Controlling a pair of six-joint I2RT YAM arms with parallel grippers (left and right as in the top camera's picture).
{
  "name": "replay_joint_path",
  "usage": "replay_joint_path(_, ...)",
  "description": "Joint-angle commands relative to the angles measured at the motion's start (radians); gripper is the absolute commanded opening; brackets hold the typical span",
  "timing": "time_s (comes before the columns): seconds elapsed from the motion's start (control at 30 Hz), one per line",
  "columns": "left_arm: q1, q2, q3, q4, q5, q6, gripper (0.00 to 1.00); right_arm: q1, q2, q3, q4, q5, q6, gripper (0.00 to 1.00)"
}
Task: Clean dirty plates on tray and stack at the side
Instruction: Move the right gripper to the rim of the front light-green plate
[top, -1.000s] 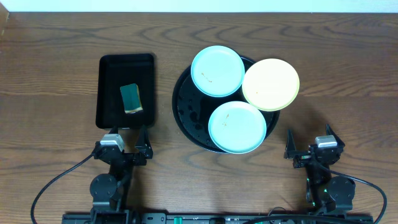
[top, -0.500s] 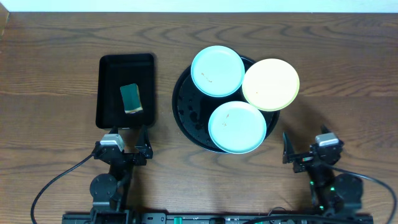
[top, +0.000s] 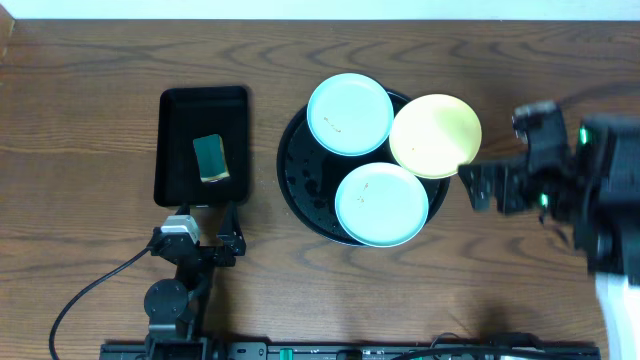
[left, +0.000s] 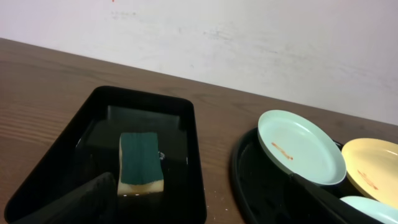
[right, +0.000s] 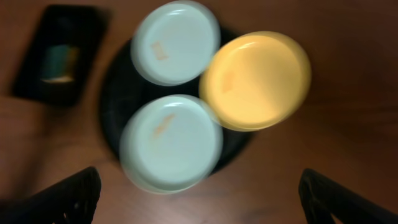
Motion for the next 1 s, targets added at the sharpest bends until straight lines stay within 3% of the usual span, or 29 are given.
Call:
replay_joint_path(0.0,-0.001,-0.006,-0.017,-0.034,0.018,-0.006,0.86,0.001,0.1,0.103,-0.053,-0.218,0.072,0.99)
replay_joint_path(0.03,-0.001,-0.006,-0.017,-0.034,0.018,-0.006,0.86,0.001,0.124,0.106,-0.053,-0.231,0.072,0.99)
replay_joint_path(0.07,-0.001,-0.006,-0.017,-0.034,0.018,-0.006,0.86,0.001,0.156,0.106,-0.062,-0.222,0.093,0.88)
replay_joint_path(0.17,-0.001,-0.006,-0.017,-0.034,0.014,-0.006,0.86,0.015,0.201,0.093,-0.104,-0.15,0.151,0.68)
replay_joint_path(0.23,-0.001,-0.006,-0.017,-0.034,0.014,-0.006,0.86,0.043,0.211,0.063,-0.106,-0.066,0.188,0.63)
replay_joint_path(0.37,-0.001,-0.006,-0.017,-0.034,0.018,-0.006,0.86,0.129,0.213,-0.03,-0.095,0.085,0.332,0.61)
replay_joint_path(0.5,-0.001,-0.006,-0.016,-0.001,-0.068,0.005,0.86,0.224,0.213,-0.145,-0.065,0.188,0.435,0.61)
replay_joint_path(0.63,-0.001,-0.005,0.047,0.054,0.023,-0.016,0.86,0.271,0.213,-0.258,-0.011,0.221,0.469,0.61)
replay_joint_path(0.8,-0.001,0.065,0.301,-0.167,-0.007,-0.051,0.86,0.277,0.213,-0.354,0.099,0.222,0.469,0.6)
replay_joint_path(0.97,-0.001,0.309,0.724,-0.474,-0.069,-0.045,0.86,0.277,0.213,-0.396,0.185,0.222,0.484,0.64)
